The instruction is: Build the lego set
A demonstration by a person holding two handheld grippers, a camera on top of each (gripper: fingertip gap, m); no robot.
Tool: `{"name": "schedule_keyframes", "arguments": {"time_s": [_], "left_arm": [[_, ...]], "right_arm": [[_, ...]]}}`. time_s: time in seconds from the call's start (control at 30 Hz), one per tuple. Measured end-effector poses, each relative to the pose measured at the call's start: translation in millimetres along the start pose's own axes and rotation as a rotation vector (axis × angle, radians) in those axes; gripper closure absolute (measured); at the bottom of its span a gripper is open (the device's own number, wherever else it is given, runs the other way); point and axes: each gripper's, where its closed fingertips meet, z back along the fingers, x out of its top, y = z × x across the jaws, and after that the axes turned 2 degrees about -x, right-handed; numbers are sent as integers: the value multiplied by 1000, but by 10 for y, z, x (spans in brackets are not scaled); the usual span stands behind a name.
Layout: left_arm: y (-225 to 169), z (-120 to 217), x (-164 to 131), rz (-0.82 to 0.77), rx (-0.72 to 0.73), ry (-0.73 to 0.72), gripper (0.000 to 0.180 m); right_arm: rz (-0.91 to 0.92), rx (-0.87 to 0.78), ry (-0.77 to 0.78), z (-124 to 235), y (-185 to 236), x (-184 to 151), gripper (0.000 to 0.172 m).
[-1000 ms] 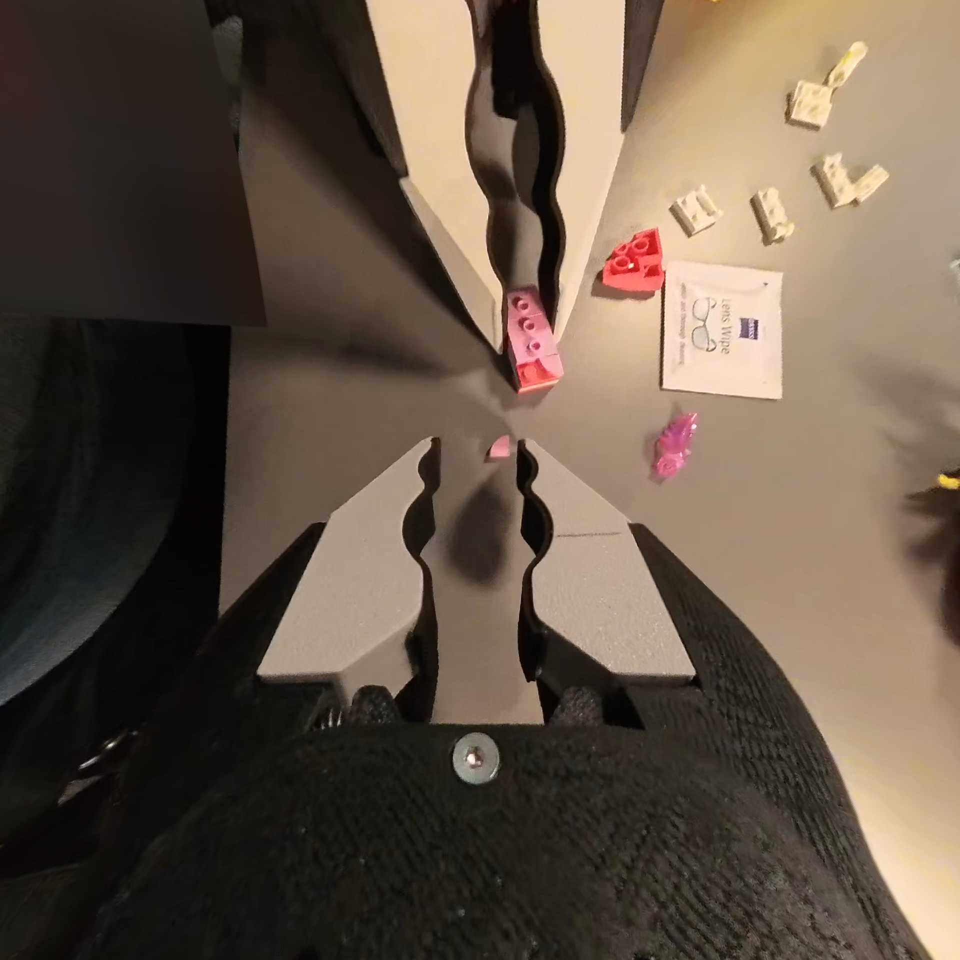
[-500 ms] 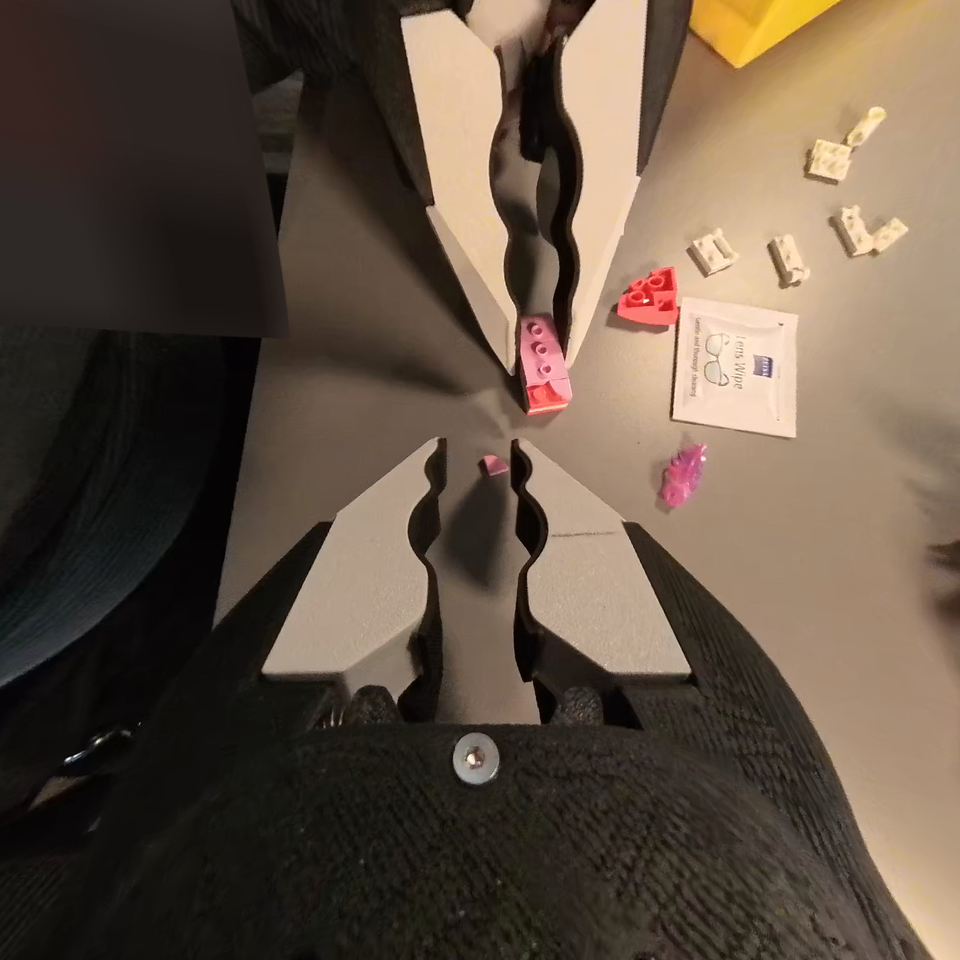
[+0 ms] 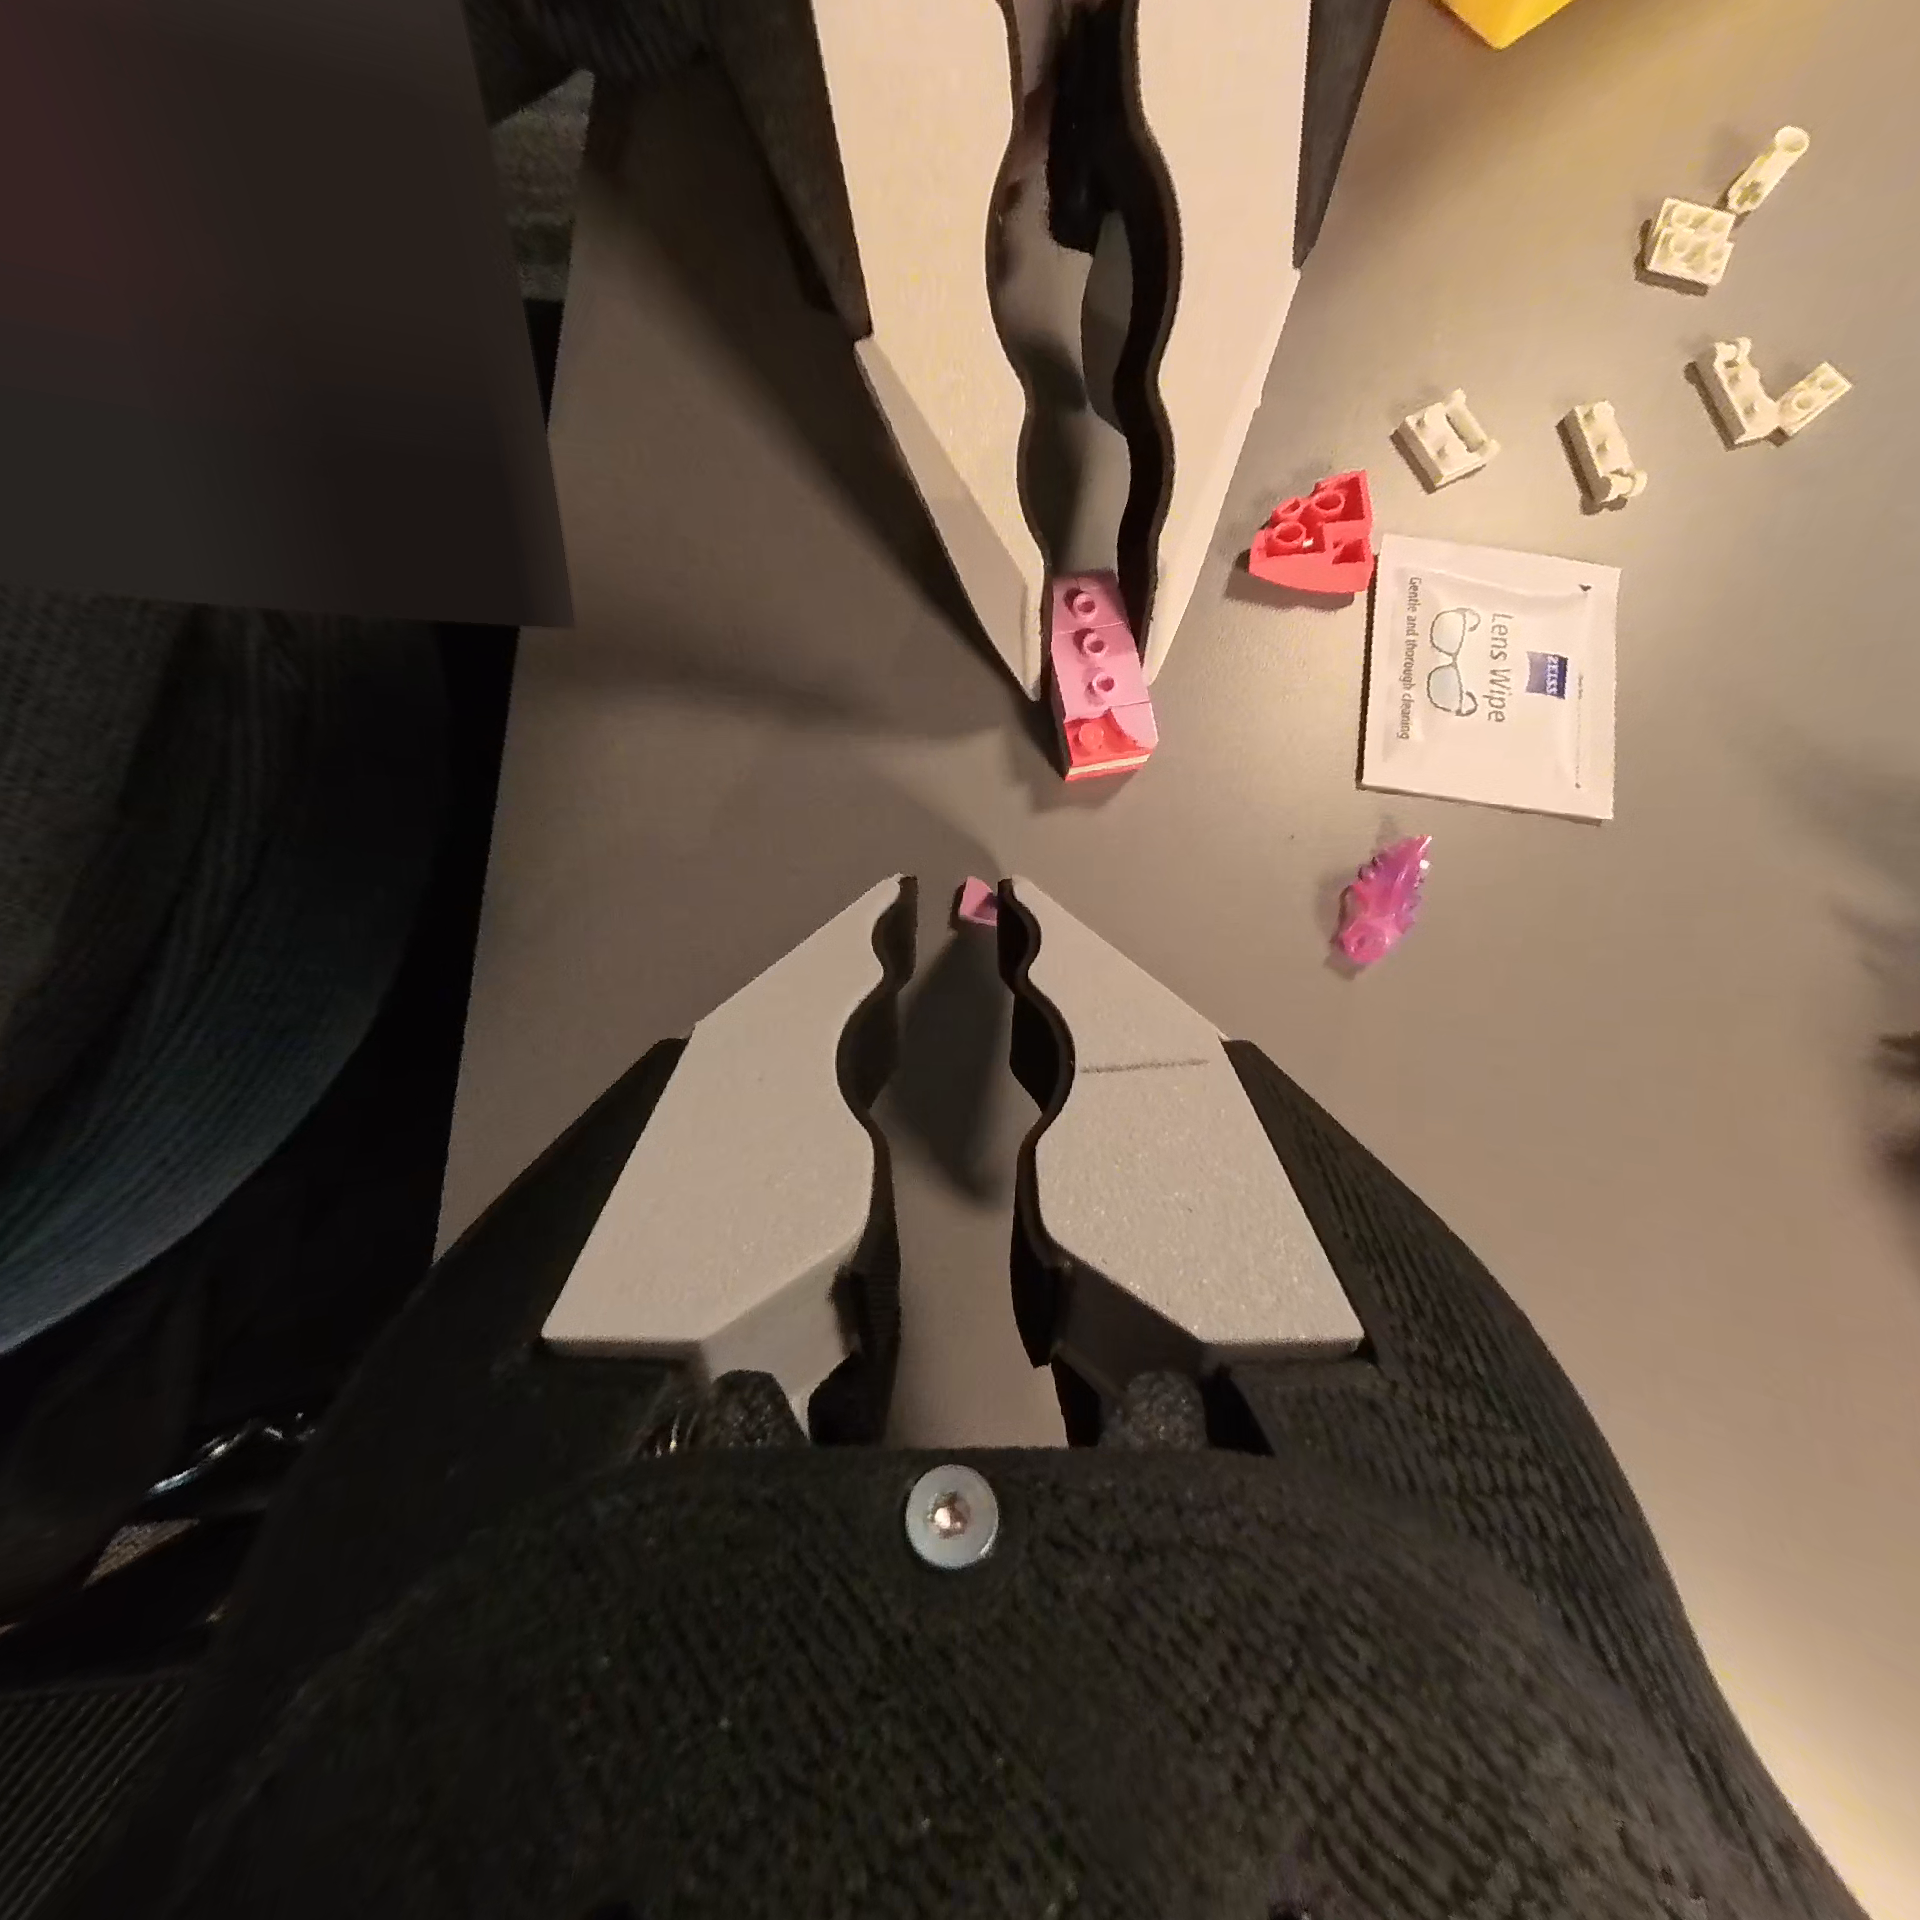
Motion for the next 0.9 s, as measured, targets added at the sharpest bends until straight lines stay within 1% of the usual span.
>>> {"name": "schedule_keyframes", "arguments": {"time_s": [0.47, 0.67, 0.77, 0.9], "left_arm": [[3, -2, 0, 0, 1, 0, 164], [6, -1, 0, -4, 7, 0, 164], [18, 0, -1, -11, 24, 1, 164], [18, 0, -1, -9, 23, 1, 164]], "right_arm": [[-24, -20, -9, 11, -17, -18, 166], [-24, -58, -4, 3, -31, -10, 166], [-60, -100, -38, -12, -91, 37, 166], [-84, -162, -127, -1, -173, 220, 166]]}}
